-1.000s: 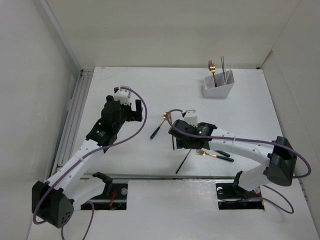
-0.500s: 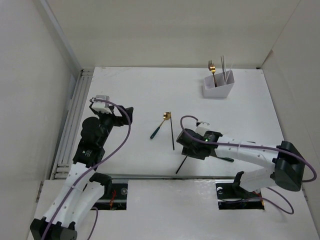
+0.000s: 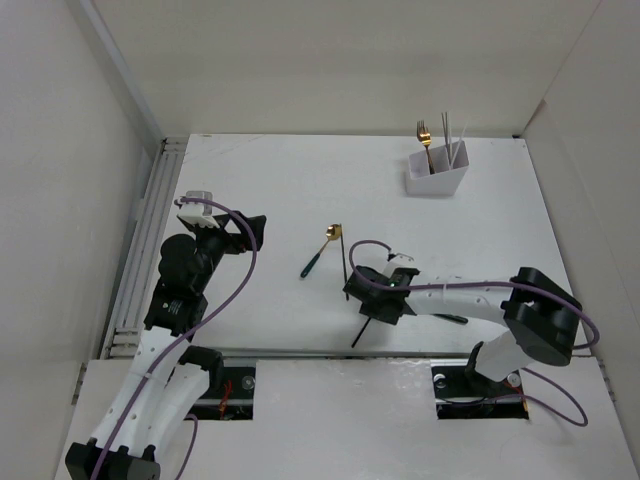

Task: Sort the eating utensils into containers

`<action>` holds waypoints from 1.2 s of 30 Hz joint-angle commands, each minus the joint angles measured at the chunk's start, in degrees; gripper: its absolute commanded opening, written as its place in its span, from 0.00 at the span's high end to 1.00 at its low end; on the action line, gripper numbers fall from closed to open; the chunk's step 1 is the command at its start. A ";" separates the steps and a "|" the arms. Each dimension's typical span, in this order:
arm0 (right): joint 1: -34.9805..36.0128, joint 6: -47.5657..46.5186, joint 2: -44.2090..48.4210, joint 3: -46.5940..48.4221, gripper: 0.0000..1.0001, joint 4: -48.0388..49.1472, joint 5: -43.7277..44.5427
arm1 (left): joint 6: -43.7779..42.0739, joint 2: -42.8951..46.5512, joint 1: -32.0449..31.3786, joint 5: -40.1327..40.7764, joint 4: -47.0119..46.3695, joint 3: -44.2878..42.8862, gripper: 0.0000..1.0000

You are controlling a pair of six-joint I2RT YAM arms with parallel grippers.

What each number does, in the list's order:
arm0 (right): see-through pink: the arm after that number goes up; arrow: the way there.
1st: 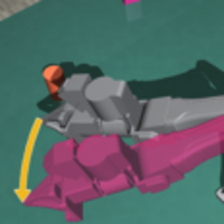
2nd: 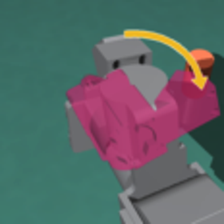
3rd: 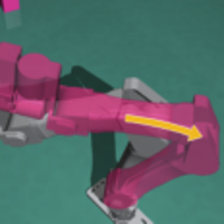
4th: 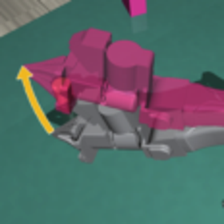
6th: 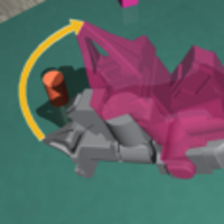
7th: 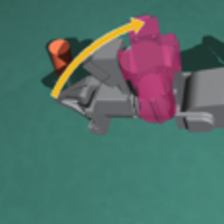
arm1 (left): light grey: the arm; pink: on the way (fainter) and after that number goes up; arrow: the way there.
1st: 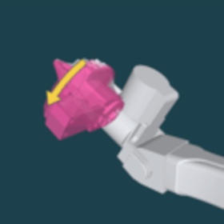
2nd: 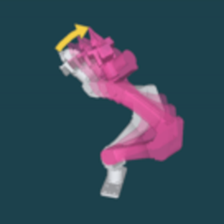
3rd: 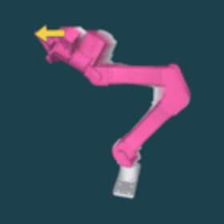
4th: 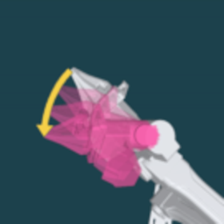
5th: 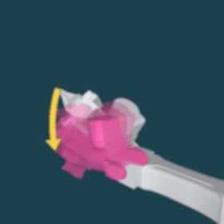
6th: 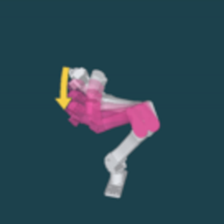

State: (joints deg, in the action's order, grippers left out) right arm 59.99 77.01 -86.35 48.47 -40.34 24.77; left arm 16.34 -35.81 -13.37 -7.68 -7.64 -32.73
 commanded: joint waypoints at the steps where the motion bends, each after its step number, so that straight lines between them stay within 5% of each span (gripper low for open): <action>1: -1.01 1.74 -3.12 -1.01 0.51 4.12 -1.30 | 1.15 0.48 0.27 -0.76 -1.59 -0.67 0.00; 8: -1.01 -0.81 -10.33 0.14 0.61 4.74 -4.11 | 1.15 -0.05 0.27 0.29 -1.59 -0.67 0.00; 14: -1.54 -0.81 -11.48 -0.39 1.00 5.27 -4.65 | 0.10 0.48 0.27 1.52 -1.59 -0.67 0.00; 24: -2.68 -16.18 -8.24 9.27 1.00 4.48 6.76 | -0.52 0.48 0.79 2.06 -1.06 -0.67 0.00; 36: -8.65 -48.43 1.79 13.40 1.00 21.59 12.58 | -1.05 -2.33 3.08 0.48 -1.06 -1.81 0.00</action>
State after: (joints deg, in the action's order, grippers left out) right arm 52.58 40.73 -87.90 58.28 -27.49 34.24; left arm 15.68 -37.47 -11.00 -6.04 -7.40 -32.73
